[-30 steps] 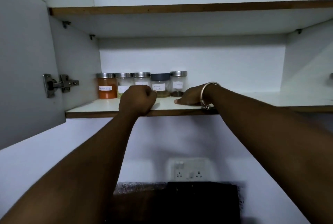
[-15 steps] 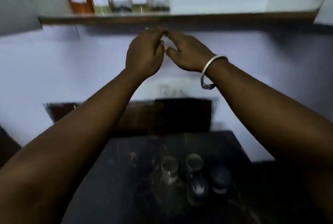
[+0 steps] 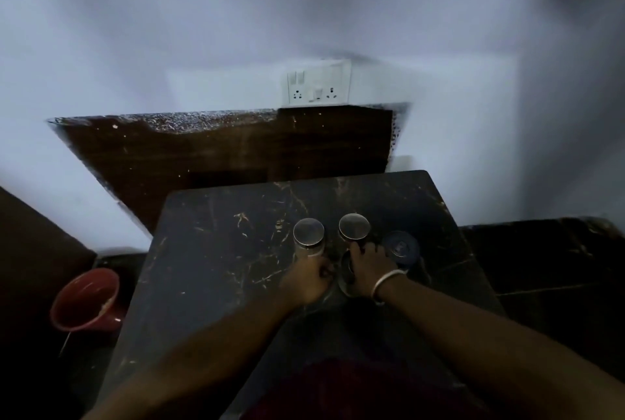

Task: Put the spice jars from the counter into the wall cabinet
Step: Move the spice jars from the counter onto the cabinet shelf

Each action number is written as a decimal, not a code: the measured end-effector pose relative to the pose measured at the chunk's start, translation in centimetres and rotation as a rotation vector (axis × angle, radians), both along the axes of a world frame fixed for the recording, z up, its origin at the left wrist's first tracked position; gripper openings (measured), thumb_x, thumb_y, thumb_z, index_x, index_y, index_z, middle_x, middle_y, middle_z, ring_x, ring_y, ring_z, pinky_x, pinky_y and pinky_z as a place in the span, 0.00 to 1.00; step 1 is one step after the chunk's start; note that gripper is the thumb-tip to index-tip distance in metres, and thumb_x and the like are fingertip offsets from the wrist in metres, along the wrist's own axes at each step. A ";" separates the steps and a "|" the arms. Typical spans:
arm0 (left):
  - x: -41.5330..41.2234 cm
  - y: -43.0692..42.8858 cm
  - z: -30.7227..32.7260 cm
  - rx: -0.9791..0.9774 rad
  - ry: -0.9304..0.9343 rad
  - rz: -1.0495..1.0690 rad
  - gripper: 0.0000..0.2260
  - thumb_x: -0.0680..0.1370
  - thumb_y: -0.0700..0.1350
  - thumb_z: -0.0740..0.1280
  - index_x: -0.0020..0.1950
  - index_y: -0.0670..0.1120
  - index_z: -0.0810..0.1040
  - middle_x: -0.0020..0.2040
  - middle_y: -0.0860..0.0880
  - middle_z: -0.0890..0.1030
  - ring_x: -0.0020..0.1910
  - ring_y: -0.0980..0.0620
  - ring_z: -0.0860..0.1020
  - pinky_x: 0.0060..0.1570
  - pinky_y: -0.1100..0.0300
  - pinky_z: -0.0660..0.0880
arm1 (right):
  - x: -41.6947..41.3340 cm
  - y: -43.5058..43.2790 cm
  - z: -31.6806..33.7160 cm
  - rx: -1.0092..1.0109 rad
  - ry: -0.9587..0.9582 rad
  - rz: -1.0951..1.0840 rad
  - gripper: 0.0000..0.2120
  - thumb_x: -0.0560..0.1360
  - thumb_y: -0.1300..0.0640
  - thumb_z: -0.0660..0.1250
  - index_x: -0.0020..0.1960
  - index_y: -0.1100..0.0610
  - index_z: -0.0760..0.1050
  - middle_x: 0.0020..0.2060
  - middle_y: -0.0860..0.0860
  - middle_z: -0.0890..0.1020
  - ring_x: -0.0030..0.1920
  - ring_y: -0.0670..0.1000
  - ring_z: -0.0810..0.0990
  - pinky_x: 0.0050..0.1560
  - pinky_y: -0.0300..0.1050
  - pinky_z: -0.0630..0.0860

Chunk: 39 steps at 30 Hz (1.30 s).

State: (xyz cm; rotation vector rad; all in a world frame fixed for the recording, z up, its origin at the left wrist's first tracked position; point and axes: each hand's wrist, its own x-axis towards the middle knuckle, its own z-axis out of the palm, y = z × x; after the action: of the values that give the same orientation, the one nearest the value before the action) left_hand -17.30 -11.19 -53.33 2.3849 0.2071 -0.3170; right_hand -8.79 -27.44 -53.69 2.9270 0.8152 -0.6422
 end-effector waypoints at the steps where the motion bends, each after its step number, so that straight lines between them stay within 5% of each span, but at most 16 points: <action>1: -0.2 -0.1 -0.7 -0.012 0.026 -0.008 0.09 0.79 0.42 0.66 0.56 0.45 0.83 0.54 0.46 0.85 0.52 0.50 0.82 0.58 0.48 0.79 | -0.2 -0.2 -0.9 -0.008 -0.005 0.006 0.44 0.73 0.38 0.68 0.79 0.57 0.54 0.69 0.64 0.69 0.65 0.66 0.72 0.64 0.60 0.75; 5: 0.0 0.3 -1.4 -0.067 0.053 0.032 0.11 0.79 0.39 0.67 0.60 0.44 0.82 0.56 0.47 0.84 0.55 0.51 0.81 0.58 0.55 0.77 | 0.6 -0.2 -0.6 0.080 0.003 -0.022 0.46 0.69 0.37 0.72 0.78 0.56 0.57 0.67 0.62 0.72 0.64 0.65 0.76 0.61 0.55 0.77; 8: 0.5 0.5 0.7 -0.381 -0.017 0.116 0.18 0.79 0.35 0.70 0.68 0.44 0.77 0.57 0.47 0.82 0.56 0.55 0.80 0.56 0.62 0.75 | 2.3 0.2 3.0 0.313 0.117 -0.095 0.46 0.61 0.35 0.75 0.73 0.49 0.64 0.65 0.55 0.78 0.59 0.57 0.81 0.60 0.52 0.79; 11: 0.9 0.3 4.1 -0.701 -0.076 0.105 0.28 0.80 0.43 0.71 0.78 0.53 0.64 0.65 0.52 0.79 0.60 0.62 0.80 0.55 0.65 0.78 | 4.1 1.2 7.8 0.392 0.137 -0.189 0.47 0.60 0.24 0.69 0.71 0.48 0.68 0.60 0.51 0.81 0.55 0.54 0.82 0.56 0.52 0.80; 13: 1.3 -0.3 6.7 -0.807 -0.147 0.097 0.34 0.79 0.46 0.72 0.80 0.55 0.58 0.64 0.47 0.80 0.58 0.57 0.82 0.52 0.63 0.81 | 4.5 1.9 11.3 0.402 0.088 -0.252 0.51 0.58 0.16 0.60 0.67 0.51 0.71 0.56 0.51 0.81 0.54 0.55 0.81 0.53 0.53 0.78; 16: 2.0 -1.0 10.7 -0.894 -0.353 0.188 0.29 0.78 0.47 0.70 0.77 0.49 0.63 0.65 0.42 0.79 0.61 0.50 0.83 0.54 0.59 0.81 | 4.3 2.5 16.9 0.609 0.110 -0.234 0.46 0.59 0.11 0.52 0.44 0.52 0.80 0.35 0.46 0.80 0.39 0.48 0.82 0.42 0.48 0.76; 18: 2.2 -0.9 13.8 -0.933 -0.446 0.291 0.31 0.77 0.56 0.69 0.74 0.41 0.67 0.65 0.39 0.79 0.62 0.43 0.82 0.55 0.53 0.81 | 3.6 2.4 20.3 0.797 0.120 -0.170 0.41 0.62 0.13 0.53 0.31 0.52 0.75 0.22 0.47 0.75 0.25 0.45 0.76 0.34 0.44 0.71; 20: 2.3 -0.3 16.9 -0.949 -0.499 0.311 0.37 0.73 0.66 0.70 0.69 0.39 0.71 0.60 0.39 0.82 0.57 0.43 0.83 0.54 0.49 0.81 | 3.1 1.7 22.6 0.973 0.127 -0.150 0.39 0.63 0.15 0.54 0.35 0.52 0.74 0.23 0.48 0.77 0.24 0.42 0.76 0.33 0.43 0.71; 23: 1.9 0.0 21.5 -0.973 -0.572 0.238 0.27 0.76 0.63 0.66 0.64 0.43 0.77 0.54 0.45 0.86 0.52 0.48 0.84 0.51 0.54 0.82 | 2.1 0.6 24.4 1.224 0.105 -0.060 0.26 0.70 0.24 0.63 0.43 0.48 0.73 0.32 0.47 0.78 0.33 0.44 0.77 0.37 0.46 0.74; 26: 1.8 -0.1 25.2 -1.018 -0.574 0.170 0.26 0.77 0.62 0.65 0.69 0.48 0.76 0.62 0.45 0.84 0.60 0.47 0.83 0.62 0.49 0.80 | 1.4 0.6 25.8 1.430 0.108 -0.005 0.16 0.72 0.33 0.65 0.46 0.46 0.73 0.39 0.47 0.79 0.39 0.45 0.78 0.39 0.44 0.77; 29: 1.5 -0.2 28.0 -1.010 -0.538 0.154 0.35 0.72 0.66 0.67 0.77 0.56 0.68 0.71 0.48 0.79 0.68 0.49 0.79 0.70 0.42 0.73 | 1.1 0.9 27.6 1.599 0.082 0.030 0.13 0.76 0.37 0.63 0.47 0.47 0.72 0.38 0.41 0.80 0.39 0.40 0.78 0.39 0.34 0.74; 34: 1.6 -0.6 31.1 -1.010 -0.548 0.140 0.34 0.71 0.69 0.67 0.76 0.61 0.69 0.70 0.50 0.79 0.68 0.47 0.79 0.69 0.39 0.74 | 1.0 0.8 30.5 1.614 -0.026 0.066 0.13 0.79 0.40 0.60 0.48 0.49 0.71 0.39 0.35 0.81 0.41 0.35 0.79 0.41 0.28 0.74; 37: 2.5 -0.5 32.8 -1.074 -0.563 0.118 0.25 0.73 0.66 0.69 0.67 0.59 0.76 0.61 0.49 0.85 0.60 0.47 0.84 0.56 0.46 0.82 | 1.3 0.5 32.6 1.542 -0.048 0.030 0.17 0.77 0.34 0.59 0.51 0.47 0.72 0.40 0.36 0.82 0.42 0.35 0.80 0.41 0.29 0.74; 39: 3.5 -0.1 34.8 -1.117 -0.591 0.097 0.25 0.70 0.65 0.71 0.64 0.57 0.77 0.55 0.48 0.87 0.54 0.47 0.86 0.48 0.51 0.83 | 1.4 0.0 34.6 1.449 -0.062 0.032 0.27 0.71 0.26 0.59 0.62 0.40 0.69 0.47 0.38 0.82 0.47 0.38 0.83 0.42 0.33 0.76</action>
State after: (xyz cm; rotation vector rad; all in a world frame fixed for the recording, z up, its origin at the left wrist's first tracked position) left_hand -13.84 -11.33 -18.50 1.2646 -0.1201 0.2798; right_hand -7.37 -27.42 -19.13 3.9833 1.9208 0.2548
